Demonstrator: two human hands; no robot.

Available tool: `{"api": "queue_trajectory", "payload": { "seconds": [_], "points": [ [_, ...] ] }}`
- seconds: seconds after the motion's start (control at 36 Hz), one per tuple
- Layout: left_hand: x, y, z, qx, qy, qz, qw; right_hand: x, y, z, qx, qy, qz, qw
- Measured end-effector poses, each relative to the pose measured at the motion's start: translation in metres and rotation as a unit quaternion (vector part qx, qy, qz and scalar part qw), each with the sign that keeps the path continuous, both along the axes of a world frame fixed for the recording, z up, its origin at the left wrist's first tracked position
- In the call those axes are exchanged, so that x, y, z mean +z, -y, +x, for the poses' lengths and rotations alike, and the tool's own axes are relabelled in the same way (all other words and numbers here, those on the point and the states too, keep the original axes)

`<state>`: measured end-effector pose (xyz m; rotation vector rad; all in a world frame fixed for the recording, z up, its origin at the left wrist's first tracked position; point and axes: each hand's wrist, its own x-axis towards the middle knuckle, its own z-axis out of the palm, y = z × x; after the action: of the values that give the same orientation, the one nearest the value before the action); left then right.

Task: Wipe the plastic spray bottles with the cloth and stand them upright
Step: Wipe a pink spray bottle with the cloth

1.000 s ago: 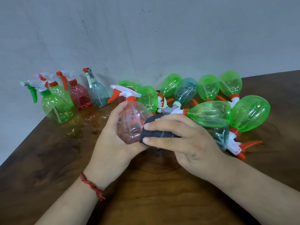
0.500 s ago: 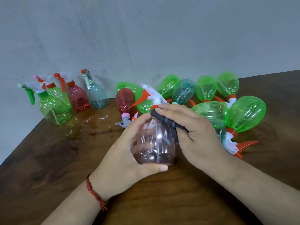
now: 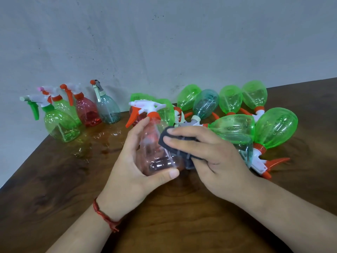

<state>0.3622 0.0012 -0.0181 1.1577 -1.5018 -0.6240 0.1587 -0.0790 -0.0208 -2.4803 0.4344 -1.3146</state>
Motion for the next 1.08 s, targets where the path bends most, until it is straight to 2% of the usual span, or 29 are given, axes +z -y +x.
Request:
{"api": "queue_trajectory", "payload": {
  "seconds": [0.14, 0.25, 0.42, 0.5, 0.64, 0.81, 0.89, 1.08],
  "points": [
    [0.0, 0.005, 0.007, 0.06, 0.016, -0.017, 0.998, -0.004, 0.004, -0.001, 0.023, -0.026, -0.072, 0.997],
    [0.002, 0.005, 0.008, 0.054, 0.019, -0.006, 0.998, -0.004, 0.005, 0.001, 0.029, -0.035, -0.075, 0.996],
    [-0.005, -0.001, -0.002, -0.042, 0.058, 0.031, 0.997, -0.002, 0.012, 0.002, -0.04, -0.017, 0.045, 0.998],
    [-0.008, -0.001, -0.006, -0.066, 0.054, 0.035, 0.996, -0.003, 0.016, 0.001, -0.025, 0.004, 0.098, 0.995],
    [-0.008, -0.002, -0.004, -0.054, 0.032, 0.009, 0.998, -0.001, 0.013, 0.001, -0.003, 0.031, 0.128, 0.991],
    [-0.006, -0.001, -0.008, -0.012, 0.004, -0.012, 1.0, 0.001, 0.006, -0.002, 0.008, 0.03, 0.066, 0.997],
    [-0.004, 0.001, -0.004, 0.025, -0.018, -0.022, 0.999, 0.0, 0.003, -0.003, 0.024, 0.013, 0.02, 0.999],
    [-0.002, 0.007, 0.007, 0.043, -0.043, -0.021, 0.998, -0.002, 0.002, 0.0, 0.034, -0.036, -0.068, 0.996]
  ]
}}
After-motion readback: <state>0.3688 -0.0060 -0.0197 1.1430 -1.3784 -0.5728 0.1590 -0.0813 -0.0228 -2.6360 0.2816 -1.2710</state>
